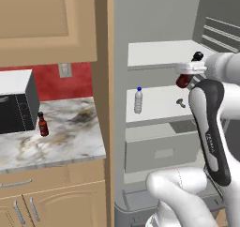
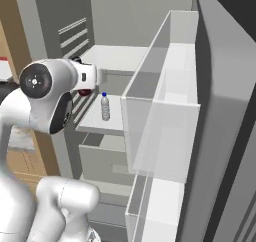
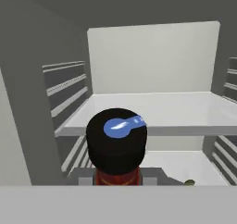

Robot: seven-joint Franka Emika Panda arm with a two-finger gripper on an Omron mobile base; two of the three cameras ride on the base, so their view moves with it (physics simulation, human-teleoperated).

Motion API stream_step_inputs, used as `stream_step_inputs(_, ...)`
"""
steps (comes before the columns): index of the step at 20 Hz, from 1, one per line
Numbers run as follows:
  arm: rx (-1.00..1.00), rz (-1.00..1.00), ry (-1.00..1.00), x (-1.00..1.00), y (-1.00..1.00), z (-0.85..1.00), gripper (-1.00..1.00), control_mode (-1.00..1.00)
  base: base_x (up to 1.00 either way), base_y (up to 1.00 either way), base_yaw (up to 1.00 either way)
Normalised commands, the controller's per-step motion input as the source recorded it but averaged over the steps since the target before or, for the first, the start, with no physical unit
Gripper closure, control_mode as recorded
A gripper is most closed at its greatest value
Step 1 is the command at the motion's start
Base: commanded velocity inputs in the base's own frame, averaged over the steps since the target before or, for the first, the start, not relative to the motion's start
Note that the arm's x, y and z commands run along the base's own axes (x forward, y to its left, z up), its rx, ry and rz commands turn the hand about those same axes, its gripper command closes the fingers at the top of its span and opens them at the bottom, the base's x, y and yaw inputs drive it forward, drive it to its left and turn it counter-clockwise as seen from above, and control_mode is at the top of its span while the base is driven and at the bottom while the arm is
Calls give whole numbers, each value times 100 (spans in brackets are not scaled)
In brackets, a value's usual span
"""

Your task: Place the condiment bottle and condiment bottle from the counter to the top shelf of the fridge. If the existing items in the fridge are on the top shelf, move them to other shelves.

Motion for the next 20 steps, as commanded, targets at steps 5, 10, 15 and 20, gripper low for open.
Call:
stream_step_inputs(5, 0, 0, 0, 100, 0, 53, 100, -100, 0, 0, 0)
stream_step_inputs(10, -1, 0, 3, 100, 0, 6, 100, -100, 0, 0, 0)
stream_step_inputs(15, -1, 0, 3, 100, 0, -14, 100, -100, 0, 0, 0)
stream_step_inputs(20, -1, 0, 2, 100, 0, -21, 100, -100, 0, 0, 0)
